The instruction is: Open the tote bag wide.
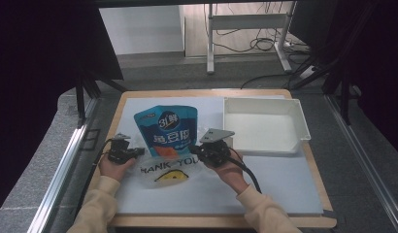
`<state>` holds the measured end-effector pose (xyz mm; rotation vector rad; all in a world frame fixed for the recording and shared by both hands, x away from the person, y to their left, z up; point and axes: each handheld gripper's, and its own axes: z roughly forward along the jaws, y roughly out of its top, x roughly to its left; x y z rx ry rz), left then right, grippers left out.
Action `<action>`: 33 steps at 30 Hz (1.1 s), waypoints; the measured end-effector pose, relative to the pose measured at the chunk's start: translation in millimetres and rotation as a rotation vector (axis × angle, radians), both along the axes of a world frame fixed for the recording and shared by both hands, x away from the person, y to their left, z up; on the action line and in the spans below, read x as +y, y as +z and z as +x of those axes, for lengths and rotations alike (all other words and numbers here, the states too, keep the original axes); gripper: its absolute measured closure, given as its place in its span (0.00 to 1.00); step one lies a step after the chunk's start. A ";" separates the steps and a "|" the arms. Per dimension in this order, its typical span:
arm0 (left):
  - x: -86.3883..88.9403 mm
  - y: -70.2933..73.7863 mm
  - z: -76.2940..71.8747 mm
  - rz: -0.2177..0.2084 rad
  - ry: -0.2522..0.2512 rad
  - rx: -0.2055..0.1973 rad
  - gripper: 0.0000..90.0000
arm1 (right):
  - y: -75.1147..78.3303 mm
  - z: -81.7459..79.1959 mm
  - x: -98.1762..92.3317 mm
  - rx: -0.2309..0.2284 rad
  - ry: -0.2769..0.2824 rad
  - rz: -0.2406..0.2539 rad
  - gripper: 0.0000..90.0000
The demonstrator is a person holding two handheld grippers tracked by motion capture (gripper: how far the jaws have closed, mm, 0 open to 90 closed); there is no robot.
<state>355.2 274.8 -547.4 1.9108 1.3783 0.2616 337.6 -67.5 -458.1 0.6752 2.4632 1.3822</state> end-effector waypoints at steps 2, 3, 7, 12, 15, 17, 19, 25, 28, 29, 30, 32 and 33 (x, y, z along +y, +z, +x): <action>0.1 -0.1 0.1 0.000 -0.001 0.000 0.95 | -9.9 3.4 7.7 0.009 0.009 -0.032 0.99; 0.1 -0.2 0.2 -0.002 0.001 0.000 0.95 | -20.5 6.2 14.4 0.014 0.016 -0.069 0.99; -0.1 -0.5 0.2 -0.006 0.003 -0.002 0.95 | -43.7 9.7 22.8 0.045 0.018 -0.133 0.99; 0.2 -0.6 0.3 -0.007 0.002 -0.001 0.96 | -62.6 12.1 26.1 0.083 0.032 -0.168 0.99; 0.2 -0.6 0.3 -0.006 0.001 -0.001 0.96 | -68.2 8.2 29.0 0.120 0.061 -0.160 0.99; 0.5 -0.8 0.5 -0.009 0.000 -0.001 0.95 | -70.5 3.1 30.0 0.145 0.087 -0.149 0.99; 0.9 -1.1 0.5 -0.012 0.001 -0.001 0.96 | -71.7 -0.1 30.6 0.146 0.100 -0.155 0.99; 2.6 -1.9 0.7 -0.028 0.001 0.003 0.96 | -79.5 -10.3 31.0 0.161 0.123 -0.171 0.99; 2.6 -2.1 0.6 -0.028 0.001 0.000 0.96 | -79.9 -11.3 29.9 0.167 0.120 -0.162 0.99; 2.6 -2.1 0.6 -0.028 0.001 0.000 0.96 | -79.9 -11.3 29.9 0.167 0.120 -0.162 0.99; 2.7 -2.1 0.6 -0.028 0.000 0.000 0.96 | -79.5 -12.1 29.5 0.163 0.126 -0.164 0.99; 2.8 -2.1 0.6 -0.028 -0.001 0.001 0.96 | -78.5 -12.2 28.9 0.163 0.128 -0.160 0.99; 2.8 -2.1 0.6 -0.028 0.000 0.000 0.96 | -76.5 -12.3 28.2 0.164 0.127 -0.149 0.99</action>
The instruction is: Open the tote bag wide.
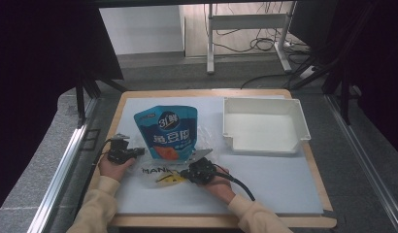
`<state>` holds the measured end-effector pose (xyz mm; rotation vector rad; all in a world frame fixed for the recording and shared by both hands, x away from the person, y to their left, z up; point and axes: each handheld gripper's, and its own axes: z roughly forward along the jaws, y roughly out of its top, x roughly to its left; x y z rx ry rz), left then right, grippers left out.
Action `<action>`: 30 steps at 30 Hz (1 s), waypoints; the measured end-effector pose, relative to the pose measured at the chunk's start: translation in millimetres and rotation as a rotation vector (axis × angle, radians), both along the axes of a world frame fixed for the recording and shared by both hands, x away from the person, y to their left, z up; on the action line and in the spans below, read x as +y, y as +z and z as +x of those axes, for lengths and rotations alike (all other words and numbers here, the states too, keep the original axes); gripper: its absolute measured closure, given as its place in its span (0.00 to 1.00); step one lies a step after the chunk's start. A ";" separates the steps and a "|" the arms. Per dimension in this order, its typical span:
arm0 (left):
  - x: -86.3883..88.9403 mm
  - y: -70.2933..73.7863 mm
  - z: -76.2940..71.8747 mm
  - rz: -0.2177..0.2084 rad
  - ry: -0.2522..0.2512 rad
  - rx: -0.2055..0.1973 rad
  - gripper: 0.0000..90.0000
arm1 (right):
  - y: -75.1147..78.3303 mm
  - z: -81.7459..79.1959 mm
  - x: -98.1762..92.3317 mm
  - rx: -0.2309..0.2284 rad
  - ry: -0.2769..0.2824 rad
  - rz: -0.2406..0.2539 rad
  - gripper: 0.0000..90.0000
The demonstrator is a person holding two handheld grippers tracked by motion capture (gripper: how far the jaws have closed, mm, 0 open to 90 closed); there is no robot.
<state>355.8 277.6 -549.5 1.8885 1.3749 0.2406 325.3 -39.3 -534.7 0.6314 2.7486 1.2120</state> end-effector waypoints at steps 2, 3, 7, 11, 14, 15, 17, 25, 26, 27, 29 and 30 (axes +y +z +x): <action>-0.7 0.0 -0.4 0.004 0.002 -0.002 0.95 | 12.4 2.1 -3.6 -0.030 -0.004 0.035 0.99; -1.4 0.0 -1.2 0.009 0.003 -0.006 0.95 | 18.0 4.0 -5.1 -0.046 -0.008 0.045 0.99; -1.8 -0.2 -2.4 0.012 0.005 -0.010 0.95 | 32.2 15.2 -6.9 -0.071 -0.036 0.075 0.99; -1.5 -0.5 -2.0 0.009 0.006 -0.010 0.95 | 29.8 21.3 5.4 -0.094 -0.022 0.061 0.99; -1.4 -0.6 -2.1 0.008 0.007 -0.010 0.95 | 19.0 23.2 21.0 -0.086 -0.002 0.031 0.99; -1.3 -0.6 -2.1 0.008 0.007 -0.009 0.95 | 15.7 23.1 24.7 -0.080 0.002 0.024 0.99; -1.3 -0.6 -2.0 0.007 0.007 -0.009 0.96 | 7.1 21.8 34.4 -0.063 0.019 0.008 0.99; -0.4 -0.4 -1.7 0.006 0.002 -0.004 0.96 | -3.8 3.6 52.4 0.014 0.108 0.011 0.99; -0.4 -0.4 -1.7 0.006 0.002 -0.004 0.96 | -5.2 1.1 53.0 0.026 0.114 0.012 0.99; -0.4 -0.3 -1.6 0.005 0.002 -0.003 0.96 | -8.4 -3.6 53.8 0.048 0.128 0.011 0.99; -0.3 -0.3 -1.6 0.005 0.002 -0.002 0.95 | -9.0 -8.1 53.8 0.062 0.144 0.019 0.99; -0.3 -0.3 -1.5 0.004 0.003 -0.002 0.96 | -9.0 -10.7 53.8 0.058 0.151 0.018 0.99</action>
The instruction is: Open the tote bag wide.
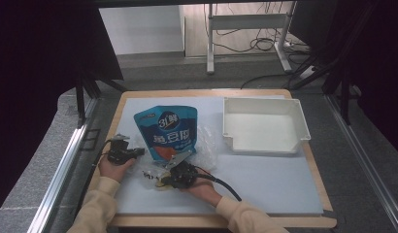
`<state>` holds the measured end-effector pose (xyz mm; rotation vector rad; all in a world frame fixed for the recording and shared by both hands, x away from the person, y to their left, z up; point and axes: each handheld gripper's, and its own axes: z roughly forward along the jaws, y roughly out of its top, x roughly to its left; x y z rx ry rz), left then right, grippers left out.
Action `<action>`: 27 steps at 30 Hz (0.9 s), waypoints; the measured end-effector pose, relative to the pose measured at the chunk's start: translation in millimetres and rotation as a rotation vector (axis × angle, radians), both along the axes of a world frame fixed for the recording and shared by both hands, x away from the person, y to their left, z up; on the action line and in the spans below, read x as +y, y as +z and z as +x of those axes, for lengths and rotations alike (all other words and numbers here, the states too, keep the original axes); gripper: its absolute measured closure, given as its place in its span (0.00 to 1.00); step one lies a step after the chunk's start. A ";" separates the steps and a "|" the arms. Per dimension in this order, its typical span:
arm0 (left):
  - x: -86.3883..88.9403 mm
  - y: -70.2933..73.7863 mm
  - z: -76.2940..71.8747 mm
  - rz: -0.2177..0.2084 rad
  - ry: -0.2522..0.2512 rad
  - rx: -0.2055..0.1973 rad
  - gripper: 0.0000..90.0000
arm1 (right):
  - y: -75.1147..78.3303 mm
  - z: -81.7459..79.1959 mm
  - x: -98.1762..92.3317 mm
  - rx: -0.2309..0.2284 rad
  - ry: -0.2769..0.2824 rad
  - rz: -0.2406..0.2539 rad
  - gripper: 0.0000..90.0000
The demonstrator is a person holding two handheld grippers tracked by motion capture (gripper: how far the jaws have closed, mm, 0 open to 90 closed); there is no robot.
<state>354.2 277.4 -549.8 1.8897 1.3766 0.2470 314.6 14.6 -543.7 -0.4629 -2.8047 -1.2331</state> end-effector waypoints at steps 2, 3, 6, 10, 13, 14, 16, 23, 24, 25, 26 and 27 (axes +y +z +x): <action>0.0 0.0 0.1 0.000 0.000 0.000 0.95 | 0.1 -2.3 -0.2 -0.001 0.007 -0.001 0.99; 0.1 0.1 0.1 0.000 0.000 0.001 0.96 | 1.9 -3.8 -1.2 -0.016 0.011 -0.010 0.99; -0.1 0.1 0.0 0.000 0.000 0.001 0.95 | 7.8 -1.5 -3.9 -0.022 0.000 0.015 0.99; -0.2 0.1 0.1 0.000 0.001 0.001 0.95 | 37.1 12.0 -12.0 -0.079 -0.042 0.085 0.99; 0.2 -0.1 0.5 -0.004 0.002 0.003 0.95 | 45.8 18.4 -13.3 -0.095 -0.056 0.100 0.99; 0.1 0.0 0.4 -0.002 0.002 0.003 0.95 | 49.6 24.6 -11.3 -0.123 -0.068 0.079 0.99; 0.1 0.0 0.4 -0.002 0.002 0.002 0.95 | 49.4 28.1 -9.6 -0.131 -0.073 0.065 0.99; 0.1 0.0 0.3 -0.002 0.001 0.002 0.95 | 25.4 39.9 13.8 -0.087 -0.069 -0.012 0.99; 0.1 0.0 0.3 -0.002 0.001 0.001 0.95 | 21.9 40.4 17.2 -0.076 -0.069 -0.015 0.99; 0.1 -0.1 0.4 -0.002 0.001 0.002 0.95 | 18.7 40.1 20.7 -0.067 -0.071 -0.020 0.99; 0.1 -0.1 0.4 -0.002 0.001 0.002 0.95 | 18.7 40.1 20.7 -0.067 -0.071 -0.020 0.99; 0.2 -0.1 0.4 -0.002 0.000 0.002 0.95 | 13.5 38.8 27.5 -0.059 -0.071 -0.026 0.99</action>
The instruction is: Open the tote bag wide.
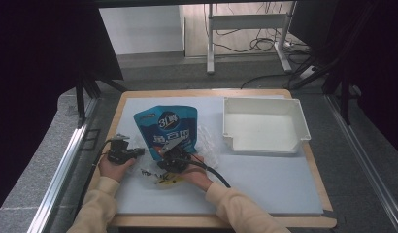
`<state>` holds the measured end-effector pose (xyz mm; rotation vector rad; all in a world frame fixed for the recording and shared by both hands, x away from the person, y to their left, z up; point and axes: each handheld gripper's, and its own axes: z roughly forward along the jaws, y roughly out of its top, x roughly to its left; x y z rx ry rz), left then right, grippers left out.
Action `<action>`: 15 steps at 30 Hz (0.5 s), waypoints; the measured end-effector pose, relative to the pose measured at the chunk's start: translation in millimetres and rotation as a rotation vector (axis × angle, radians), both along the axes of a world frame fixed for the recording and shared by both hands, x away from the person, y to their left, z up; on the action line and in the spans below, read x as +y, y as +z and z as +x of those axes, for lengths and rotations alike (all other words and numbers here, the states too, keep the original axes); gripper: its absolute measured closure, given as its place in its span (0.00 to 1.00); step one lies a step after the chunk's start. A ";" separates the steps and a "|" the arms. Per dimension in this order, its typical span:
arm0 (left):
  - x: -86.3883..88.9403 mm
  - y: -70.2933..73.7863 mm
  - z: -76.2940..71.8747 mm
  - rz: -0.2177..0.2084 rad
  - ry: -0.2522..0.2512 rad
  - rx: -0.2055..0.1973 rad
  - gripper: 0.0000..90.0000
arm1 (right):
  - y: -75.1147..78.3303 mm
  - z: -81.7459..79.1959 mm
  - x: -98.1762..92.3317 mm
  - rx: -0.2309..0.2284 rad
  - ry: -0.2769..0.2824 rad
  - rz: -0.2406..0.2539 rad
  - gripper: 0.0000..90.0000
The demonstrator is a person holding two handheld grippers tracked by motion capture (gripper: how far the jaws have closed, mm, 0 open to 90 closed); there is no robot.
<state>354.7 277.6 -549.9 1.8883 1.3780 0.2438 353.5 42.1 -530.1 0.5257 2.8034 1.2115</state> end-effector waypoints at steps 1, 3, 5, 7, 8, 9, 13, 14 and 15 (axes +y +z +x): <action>0.0 0.0 0.0 0.000 0.000 0.000 0.95 | 0.0 0.0 0.0 0.000 0.000 0.000 0.99; 0.0 0.0 0.0 0.001 0.000 0.000 0.95 | -6.6 -5.1 9.5 0.023 0.008 -0.005 0.99; 0.0 0.1 0.0 0.001 -0.001 0.000 0.95 | -9.7 -8.4 12.7 0.032 0.020 0.002 0.99; 0.0 0.1 0.0 0.001 -0.001 0.001 0.95 | -11.1 -10.1 13.9 0.031 0.029 0.002 0.99; 0.1 0.0 0.0 0.000 -0.001 0.001 0.95 | -13.0 -14.9 15.6 0.045 0.043 0.002 0.99; 0.1 0.0 0.1 -0.001 -0.001 0.002 0.95 | -13.6 -16.8 15.8 0.043 0.051 0.004 0.99; 0.1 0.1 0.2 -0.002 0.000 0.003 0.95 | -13.7 -21.2 15.6 0.046 0.066 0.005 0.99; 0.1 0.2 0.2 -0.002 0.000 0.004 0.95 | -14.0 -22.8 15.5 0.045 0.072 0.006 0.99; 0.0 0.2 0.1 0.000 0.000 0.004 0.95 | -14.1 -24.8 15.3 0.047 0.077 0.007 0.99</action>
